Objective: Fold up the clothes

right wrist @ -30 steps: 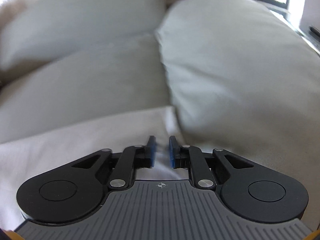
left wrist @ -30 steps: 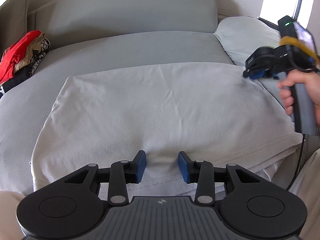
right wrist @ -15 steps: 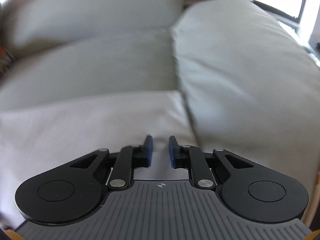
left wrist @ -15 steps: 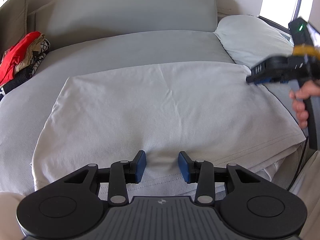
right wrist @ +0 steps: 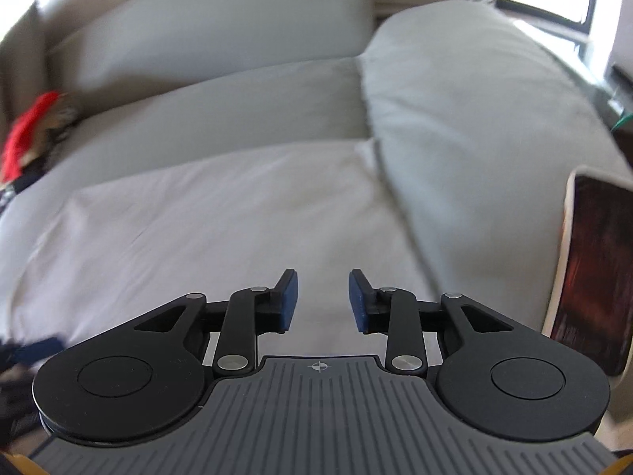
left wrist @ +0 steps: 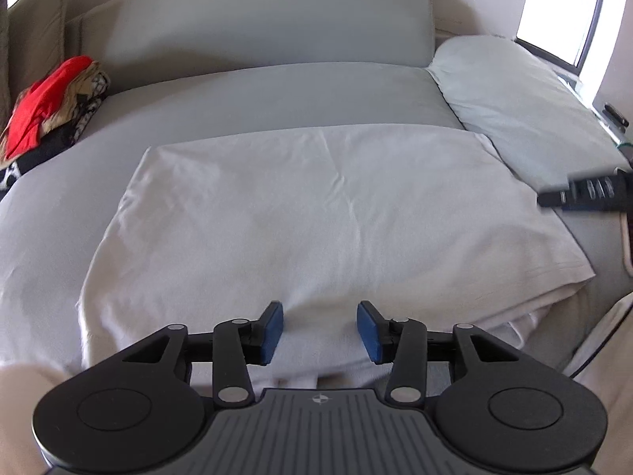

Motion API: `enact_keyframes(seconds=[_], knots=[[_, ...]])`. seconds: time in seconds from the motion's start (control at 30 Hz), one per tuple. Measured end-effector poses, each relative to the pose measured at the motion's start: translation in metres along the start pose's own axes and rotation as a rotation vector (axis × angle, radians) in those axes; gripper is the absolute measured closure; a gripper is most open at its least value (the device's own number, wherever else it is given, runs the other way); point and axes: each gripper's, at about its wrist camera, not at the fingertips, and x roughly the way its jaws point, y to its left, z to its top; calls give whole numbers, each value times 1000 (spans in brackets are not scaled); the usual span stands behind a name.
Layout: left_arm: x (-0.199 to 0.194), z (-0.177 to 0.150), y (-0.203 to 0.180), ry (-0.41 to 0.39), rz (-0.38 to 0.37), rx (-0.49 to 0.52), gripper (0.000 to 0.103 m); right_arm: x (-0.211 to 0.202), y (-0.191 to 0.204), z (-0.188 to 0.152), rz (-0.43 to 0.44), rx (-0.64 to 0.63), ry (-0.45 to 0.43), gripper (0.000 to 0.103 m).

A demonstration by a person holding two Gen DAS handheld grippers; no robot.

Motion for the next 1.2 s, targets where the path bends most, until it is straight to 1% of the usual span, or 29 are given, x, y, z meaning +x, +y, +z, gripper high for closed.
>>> enact_keyframes(seconds=[0.1, 0.17, 0.2, 0.27, 0.3, 0.37, 0.4, 0.47, 0.53, 0.6, 0.63, 0.67, 0.73, 0.83, 0.9, 0.93, 0.97, 1.1, 1.2], knots=[[-4, -6, 1, -45, 38, 2, 60, -8, 13, -17, 43, 0, 13, 68], [0, -8, 1, -37, 46, 2, 58, -8, 22, -27, 53, -2, 22, 68], [2, -10, 1, -32, 47, 7, 57, -4, 25, -30, 43, -6, 30, 68], [2, -12, 0, -29, 57, 34, 57, -2, 28, -39, 46, -2, 50, 68], [1, -13, -1, -24, 60, 44, 57, -5, 28, -42, 43, -4, 41, 68], [-2, -15, -1, -3, 61, 48, 57, -14, 29, -50, 41, -17, 56, 67], [-4, -16, -1, 9, 60, 49, 57, -9, 26, -52, 40, -8, 72, 65], [-8, -21, -3, 51, 54, 67, 56, -11, 19, -60, 45, 36, 143, 65], [-11, -29, -6, 97, 56, 94, 56, -14, 10, -69, 57, 93, 193, 65], [-12, -37, -6, 149, 33, 85, 56, -22, 5, -75, 74, 134, 181, 63], [-14, -41, -6, 162, 24, 80, 56, -25, 2, -77, 82, 162, 166, 57], [-17, -42, -6, 155, 18, 72, 55, -29, -1, -78, 100, 200, 144, 54], [-23, -45, -6, 139, 9, 58, 54, -33, -5, -77, 132, 251, 117, 53], [-31, -41, -8, 92, 13, 54, 42, -34, -4, -75, 149, 258, 98, 52], [-34, -39, -8, 67, 20, 42, 40, -35, -2, -75, 156, 258, 89, 51], [-36, -39, -8, 62, 23, 34, 39, -35, -2, -75, 166, 263, 89, 47], [-37, -40, -8, 59, 24, 27, 38, -35, -2, -75, 169, 266, 90, 46], [-33, -39, -6, 67, 29, 8, 36, -35, -1, -75, 177, 280, 91, 45], [-31, -39, -6, 66, 31, 1, 31, -36, -3, -75, 176, 300, 91, 43]])
